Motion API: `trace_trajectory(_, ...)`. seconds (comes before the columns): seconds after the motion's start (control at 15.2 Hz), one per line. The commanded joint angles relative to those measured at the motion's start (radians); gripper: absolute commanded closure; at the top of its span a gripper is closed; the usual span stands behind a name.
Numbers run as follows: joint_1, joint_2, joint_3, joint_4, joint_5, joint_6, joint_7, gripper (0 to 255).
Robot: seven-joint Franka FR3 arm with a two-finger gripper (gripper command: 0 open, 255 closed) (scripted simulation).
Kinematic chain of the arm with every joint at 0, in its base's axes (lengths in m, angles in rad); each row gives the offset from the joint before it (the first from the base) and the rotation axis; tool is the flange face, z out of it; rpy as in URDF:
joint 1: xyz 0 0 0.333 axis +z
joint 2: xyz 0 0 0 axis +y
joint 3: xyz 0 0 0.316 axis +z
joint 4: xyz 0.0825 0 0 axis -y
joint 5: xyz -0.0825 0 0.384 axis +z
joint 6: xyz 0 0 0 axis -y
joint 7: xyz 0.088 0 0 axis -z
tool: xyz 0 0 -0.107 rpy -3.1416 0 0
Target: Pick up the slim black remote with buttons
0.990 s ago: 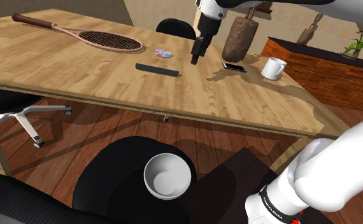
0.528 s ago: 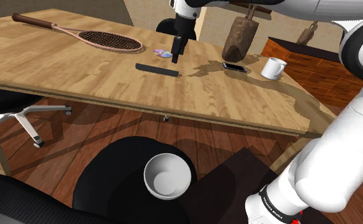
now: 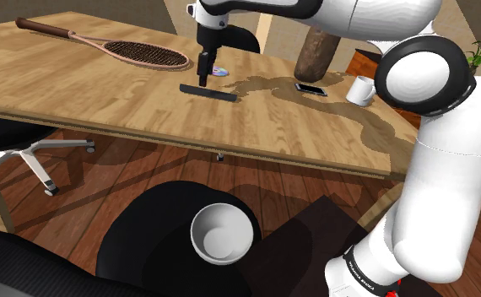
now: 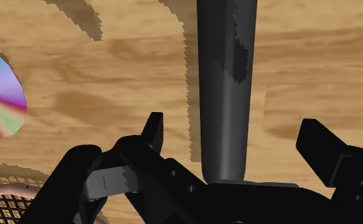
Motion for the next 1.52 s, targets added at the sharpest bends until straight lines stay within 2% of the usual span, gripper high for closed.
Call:
trace_trajectory(0.0,0.002,0.015,0.002,-0.001,-0.002,0.015,-0.004,0)
trace_trajectory(0.46,0.000,0.007,0.002,-0.088,-0.002,0.094,0.001,0)
trace_trajectory(0.53,-0.001,0.007,0.001,-0.090,-0.002,0.096,0.000,255)
trace_trajectory(1.06,-0.002,0.001,0.001,-0.099,-0.002,0.099,-0.001,255)
trace_trajectory(1.45,0.002,0.014,0.002,-0.010,-0.002,0.023,-0.003,255)
